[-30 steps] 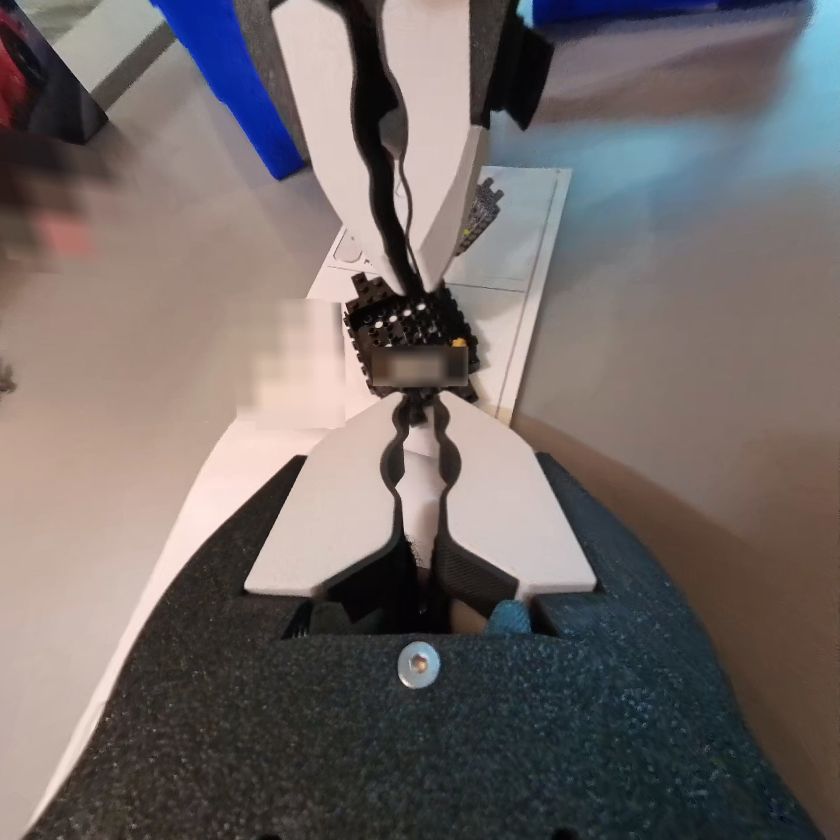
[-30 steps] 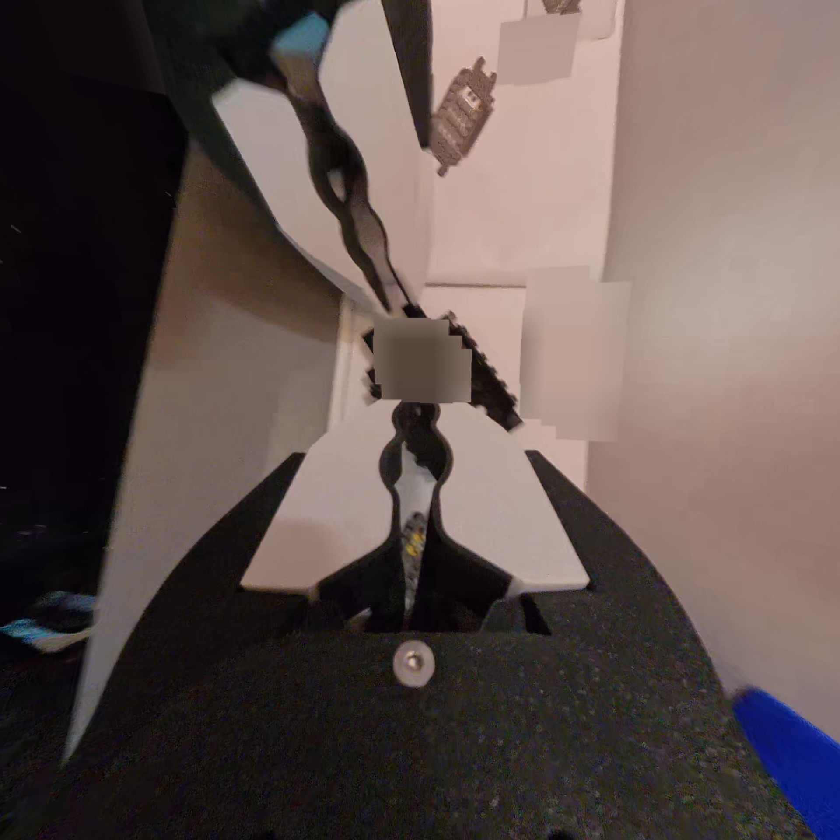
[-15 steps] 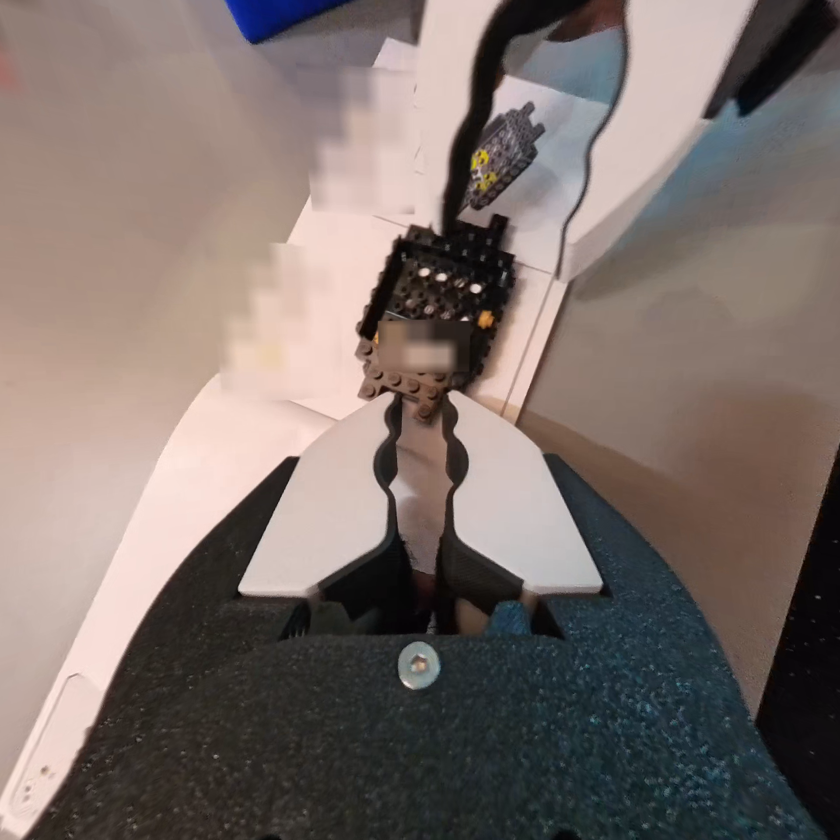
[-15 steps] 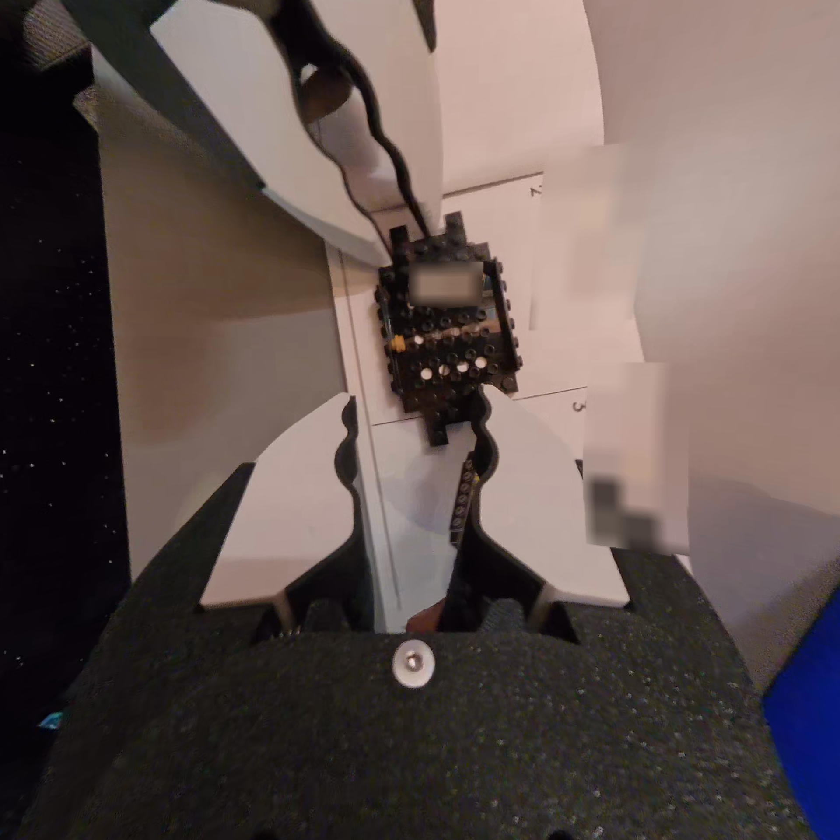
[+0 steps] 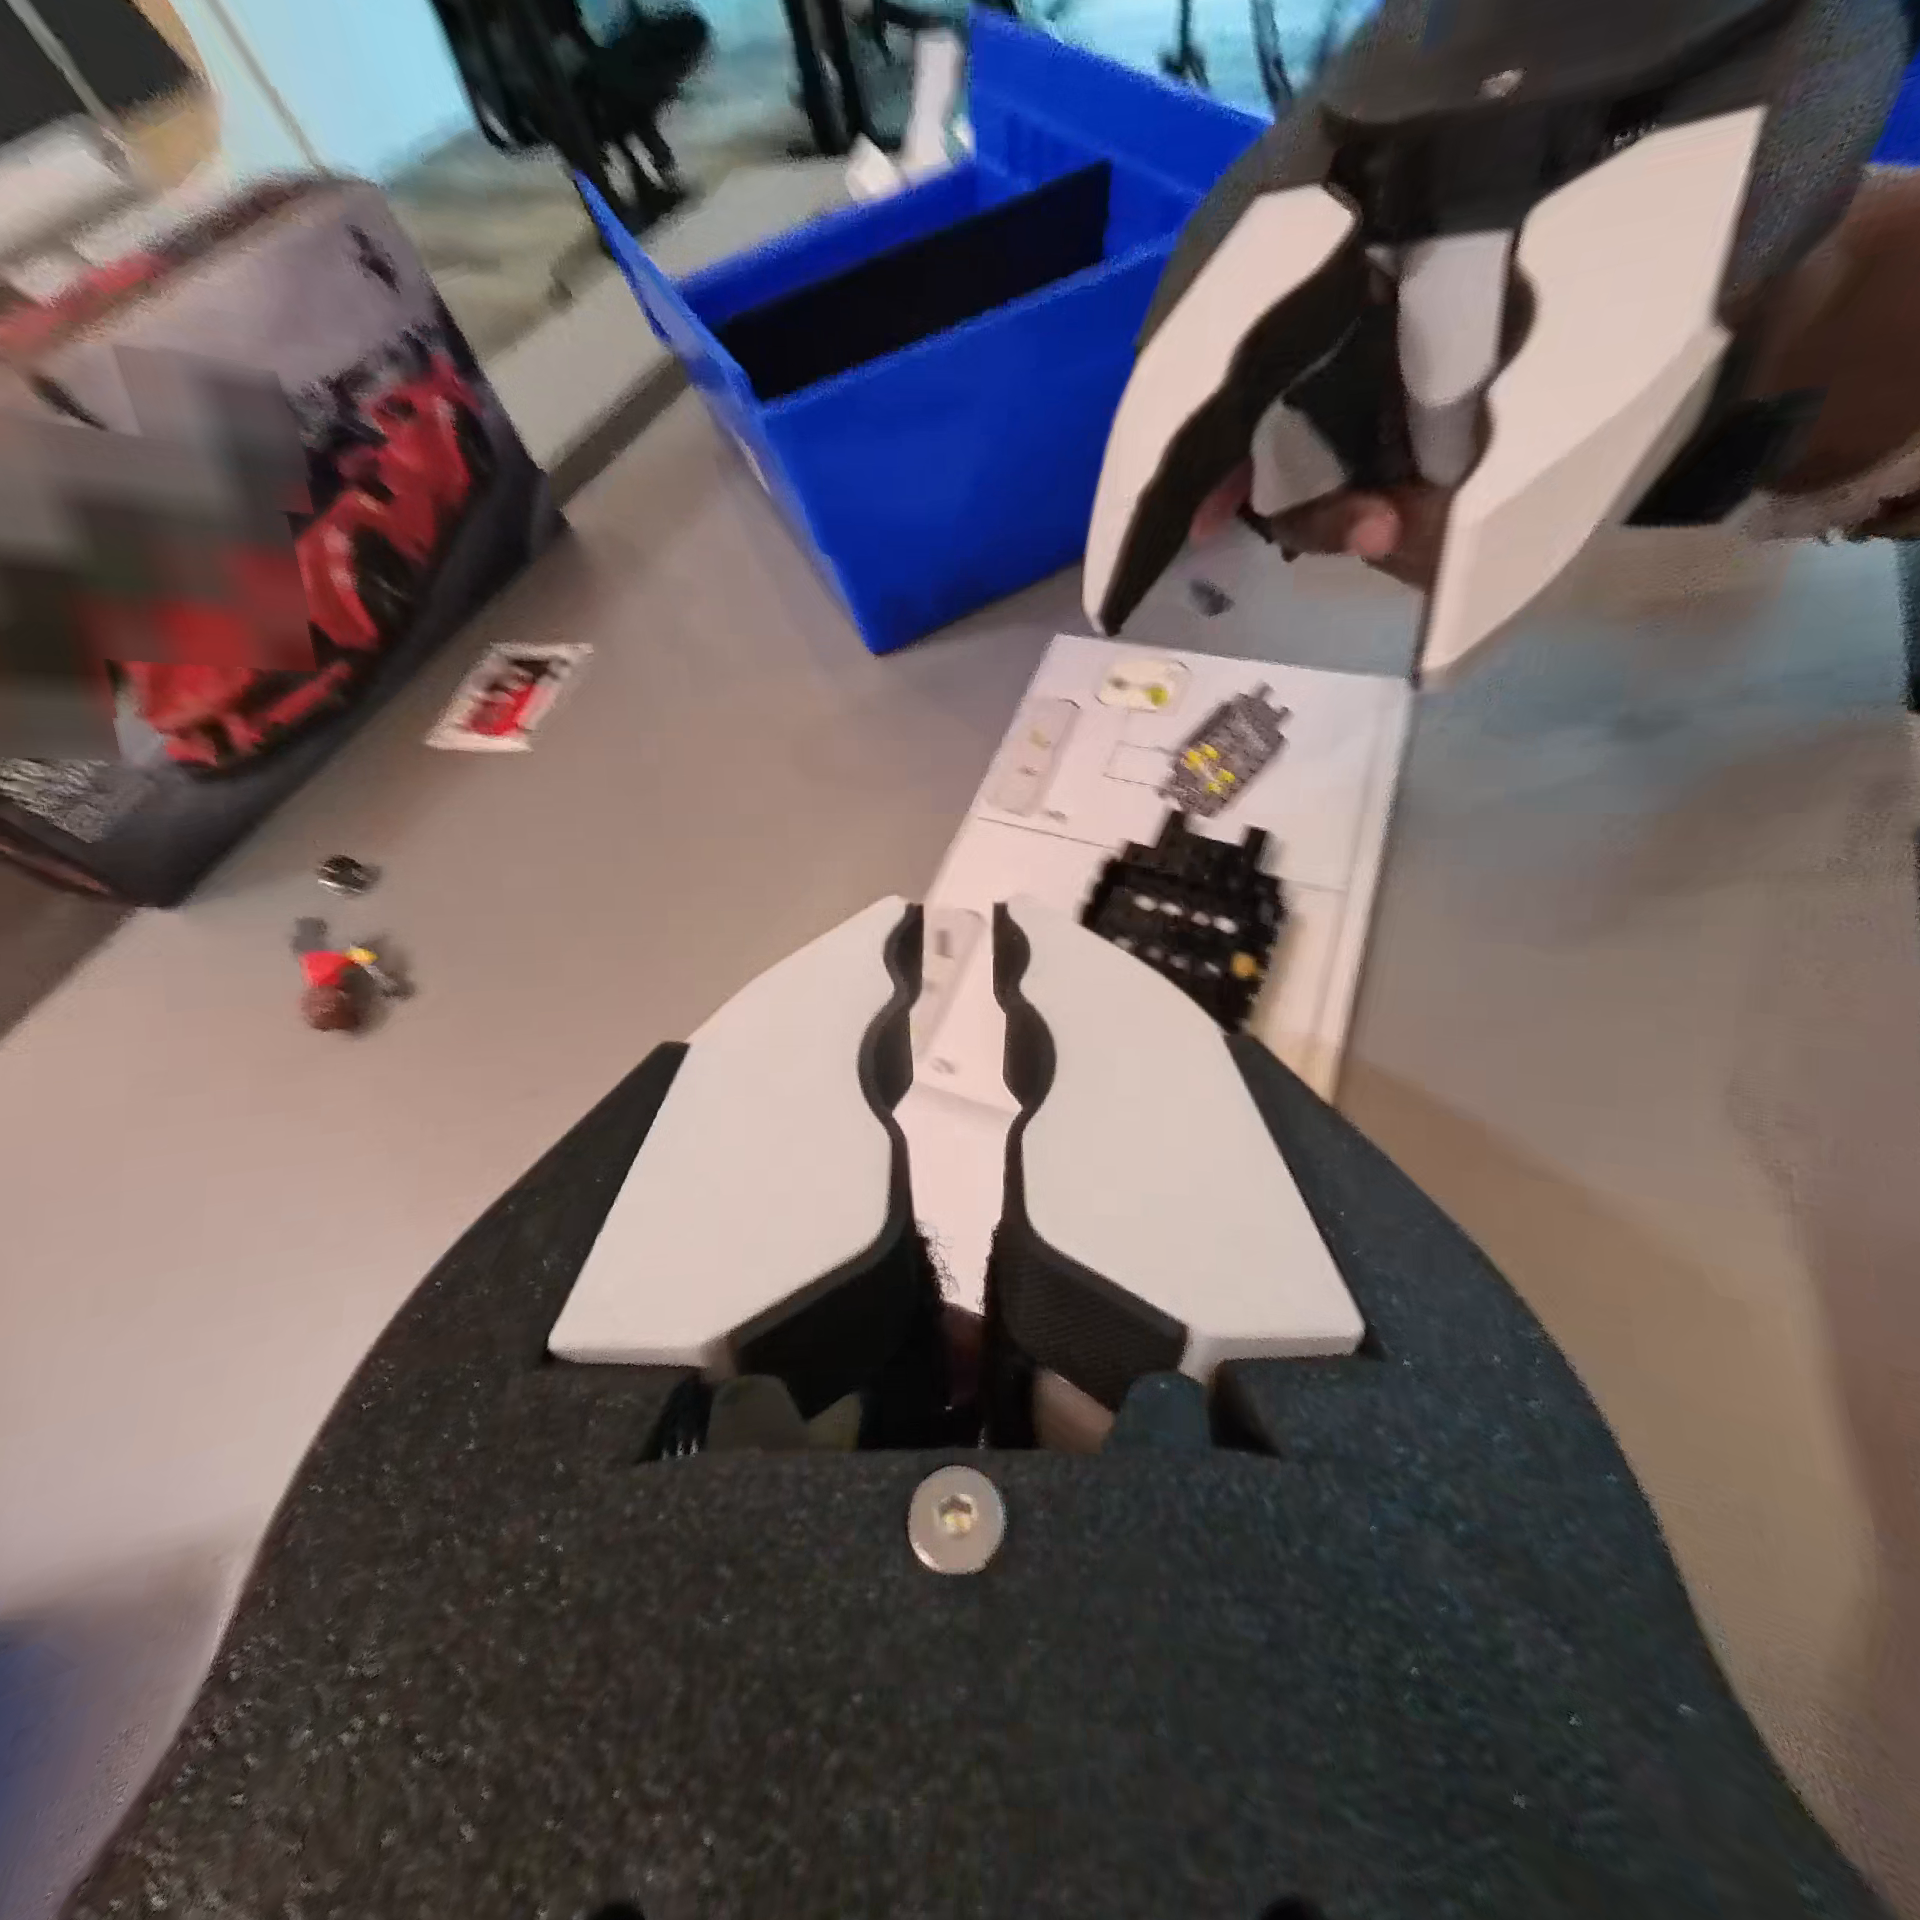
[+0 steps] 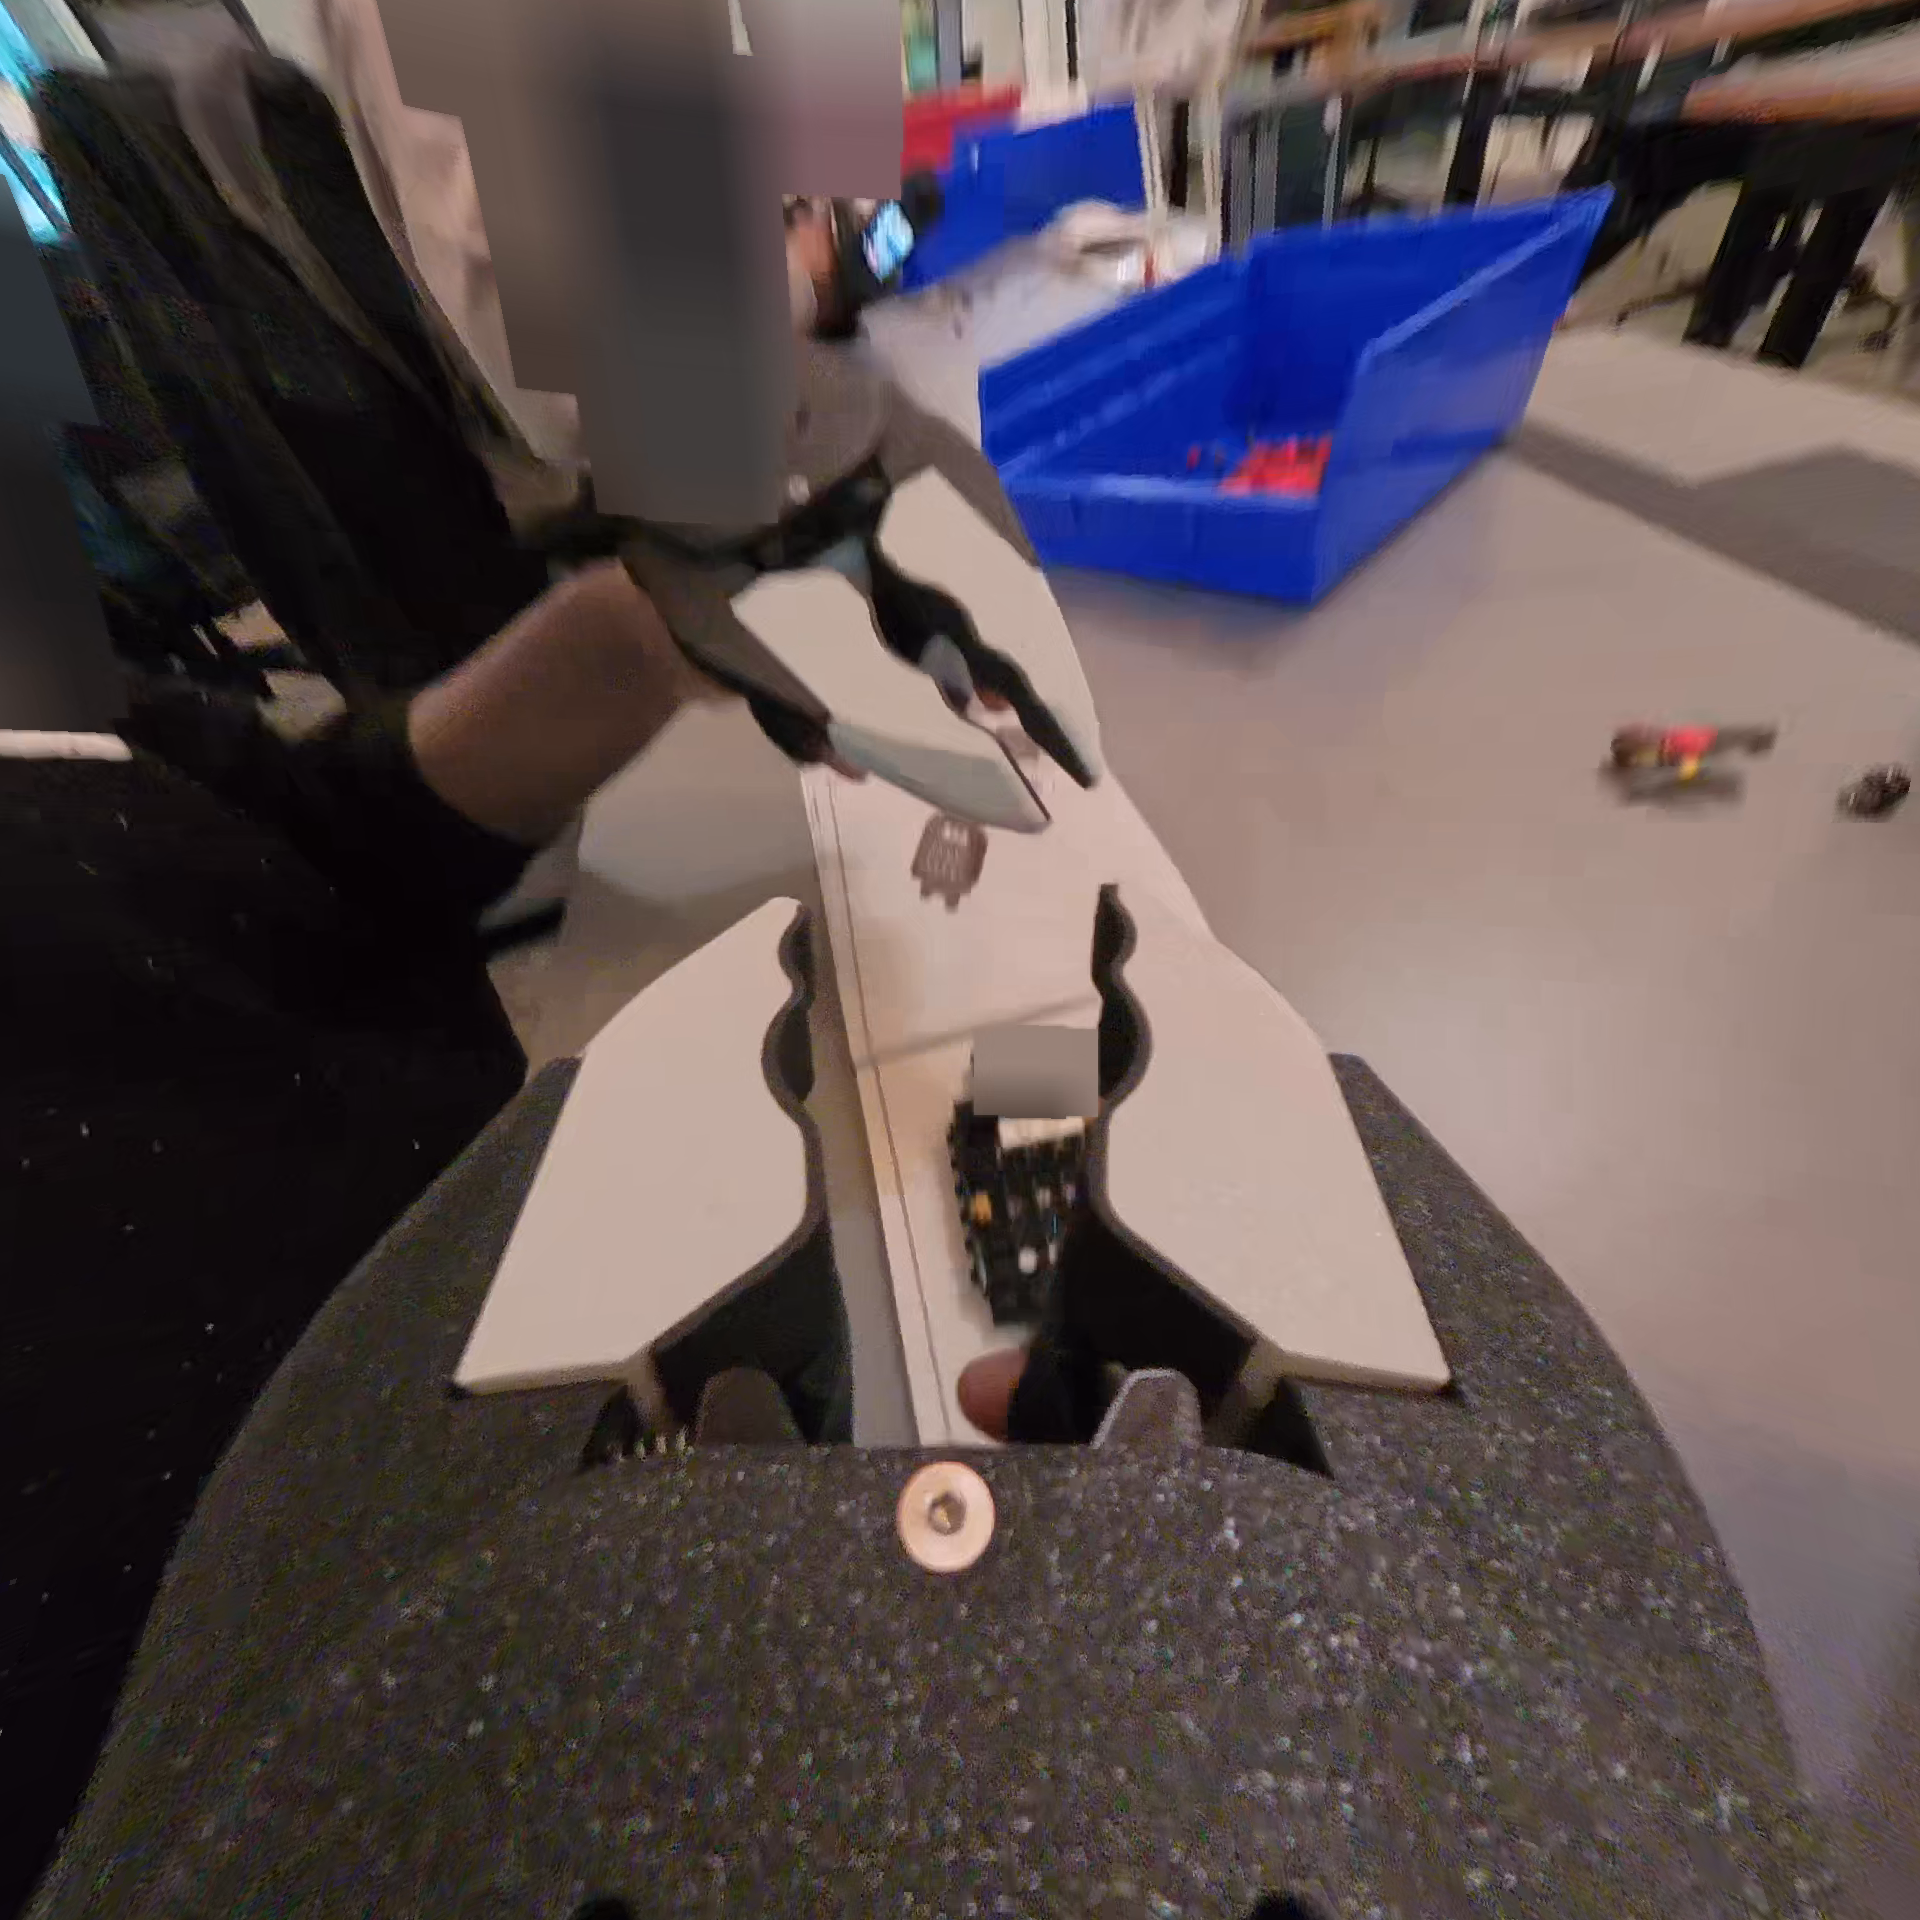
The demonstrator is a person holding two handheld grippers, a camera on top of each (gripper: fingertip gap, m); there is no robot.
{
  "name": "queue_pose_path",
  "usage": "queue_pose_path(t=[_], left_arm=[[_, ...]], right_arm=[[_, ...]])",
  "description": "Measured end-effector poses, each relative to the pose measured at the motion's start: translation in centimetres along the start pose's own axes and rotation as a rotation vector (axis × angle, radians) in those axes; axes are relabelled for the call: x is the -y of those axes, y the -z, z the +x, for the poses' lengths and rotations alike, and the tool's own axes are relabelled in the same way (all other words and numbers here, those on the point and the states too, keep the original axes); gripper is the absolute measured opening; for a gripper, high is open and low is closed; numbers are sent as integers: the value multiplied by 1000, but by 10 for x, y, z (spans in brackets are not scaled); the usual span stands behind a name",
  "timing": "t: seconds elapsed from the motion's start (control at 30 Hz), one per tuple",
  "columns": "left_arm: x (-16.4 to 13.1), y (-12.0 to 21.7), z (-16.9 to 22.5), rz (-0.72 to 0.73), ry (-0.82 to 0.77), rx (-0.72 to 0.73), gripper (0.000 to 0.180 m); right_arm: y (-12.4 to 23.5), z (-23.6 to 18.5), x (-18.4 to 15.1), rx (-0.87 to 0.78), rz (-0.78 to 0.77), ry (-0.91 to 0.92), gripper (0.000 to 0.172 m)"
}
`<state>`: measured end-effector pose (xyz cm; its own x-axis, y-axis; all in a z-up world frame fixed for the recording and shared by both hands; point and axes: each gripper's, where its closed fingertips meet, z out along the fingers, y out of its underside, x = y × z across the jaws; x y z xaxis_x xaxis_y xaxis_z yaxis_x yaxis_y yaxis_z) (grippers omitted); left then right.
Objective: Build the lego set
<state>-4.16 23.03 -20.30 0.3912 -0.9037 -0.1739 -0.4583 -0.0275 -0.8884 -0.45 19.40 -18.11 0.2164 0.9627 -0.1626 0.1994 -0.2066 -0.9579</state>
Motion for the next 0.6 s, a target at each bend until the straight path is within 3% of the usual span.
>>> queue_pose_path(t=[0.03, 0.17, 0.33, 0.5, 0.6], left_arm=[[5, 0, -7, 48, -8, 45, 12], [11, -4, -14, 125, 19, 35, 12], [6, -20, -12, 117, 30, -36, 16], [32, -34, -12, 91, 52, -117, 21], [39, -29, -4, 81, 30, -114, 23]], right_arm=[[-2, 2, 8, 0, 46, 1, 56], [-21, 19, 23, 39, 150, 13, 61], [-42, 40, -3, 2, 27, 62, 75], [-21, 50, -21, -90, -34, 13, 81], [-5, 53, -35, -154, -132, 0, 93]])
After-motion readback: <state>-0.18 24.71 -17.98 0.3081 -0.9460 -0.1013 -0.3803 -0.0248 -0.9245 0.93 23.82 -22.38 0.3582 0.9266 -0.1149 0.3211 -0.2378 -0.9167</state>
